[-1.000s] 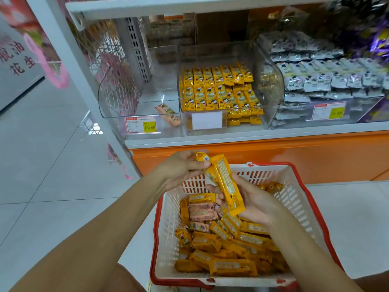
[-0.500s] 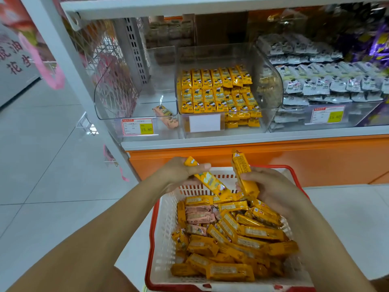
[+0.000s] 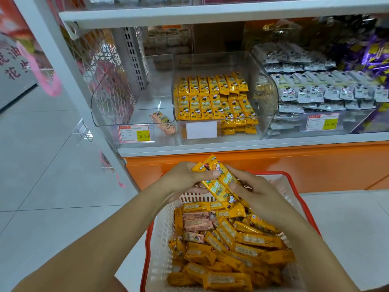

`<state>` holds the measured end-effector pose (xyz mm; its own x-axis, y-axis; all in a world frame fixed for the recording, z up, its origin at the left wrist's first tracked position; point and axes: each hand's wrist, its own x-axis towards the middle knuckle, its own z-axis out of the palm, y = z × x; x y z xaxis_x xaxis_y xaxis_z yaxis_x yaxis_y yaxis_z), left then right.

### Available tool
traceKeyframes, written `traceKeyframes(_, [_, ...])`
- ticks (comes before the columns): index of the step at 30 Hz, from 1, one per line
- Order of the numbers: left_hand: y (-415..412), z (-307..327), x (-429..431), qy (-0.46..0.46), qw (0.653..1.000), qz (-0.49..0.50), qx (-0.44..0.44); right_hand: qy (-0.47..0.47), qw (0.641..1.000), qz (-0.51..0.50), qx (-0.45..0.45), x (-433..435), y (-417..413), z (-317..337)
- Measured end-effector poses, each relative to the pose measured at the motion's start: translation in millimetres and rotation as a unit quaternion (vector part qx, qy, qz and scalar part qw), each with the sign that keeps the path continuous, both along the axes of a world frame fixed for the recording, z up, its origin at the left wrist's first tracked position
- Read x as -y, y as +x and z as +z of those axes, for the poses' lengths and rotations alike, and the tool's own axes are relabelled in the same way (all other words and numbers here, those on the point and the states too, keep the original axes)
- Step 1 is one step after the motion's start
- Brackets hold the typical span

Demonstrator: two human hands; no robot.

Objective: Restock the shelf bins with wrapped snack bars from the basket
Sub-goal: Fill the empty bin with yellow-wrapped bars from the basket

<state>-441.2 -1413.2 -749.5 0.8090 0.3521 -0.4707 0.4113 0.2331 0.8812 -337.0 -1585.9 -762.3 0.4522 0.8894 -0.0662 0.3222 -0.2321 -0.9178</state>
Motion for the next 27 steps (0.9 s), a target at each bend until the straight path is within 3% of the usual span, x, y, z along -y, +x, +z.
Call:
traceKeyframes(4, [1, 7, 2, 0.018, 1.000, 0.004, 0.010, -0.009, 0.995, -0.031, 0.093, -4, -7, 4])
traceKeyframes(8, [3, 12, 5, 0.029, 0.999, 0.005, 0.033, -0.041, 0.962, -0.067, 0.260, -6, -18, 4])
traceKeyframes(13, [12, 29, 8, 0.105, 0.991, 0.013, 0.077, 0.013, 0.951, -0.138, 0.276, -13, -10, 13])
traceKeyframes(15, [15, 35, 3, 0.273, 0.958, 0.023, 0.088, 0.027, 0.950, -0.164, 0.263, -19, 2, 25])
traceKeyframes(17, [14, 38, -5, 0.461, 0.882, 0.030, 0.090, 0.023, 0.945, -0.176, 0.275, -27, 16, 37])
traceKeyframes(19, [14, 40, -10, 0.578, 0.812, 0.030, 0.079, 0.011, 0.938, -0.190, 0.289, -35, 32, 51])
traceKeyframes(22, [18, 42, -17, 0.650, 0.757, 0.023, 0.062, 0.000, 0.925, -0.210, 0.316, -51, 57, 75])
traceKeyframes(27, [28, 39, -26, 0.675, 0.737, -0.002, 0.016, -0.070, 0.905, -0.227, 0.352, -88, 98, 110])
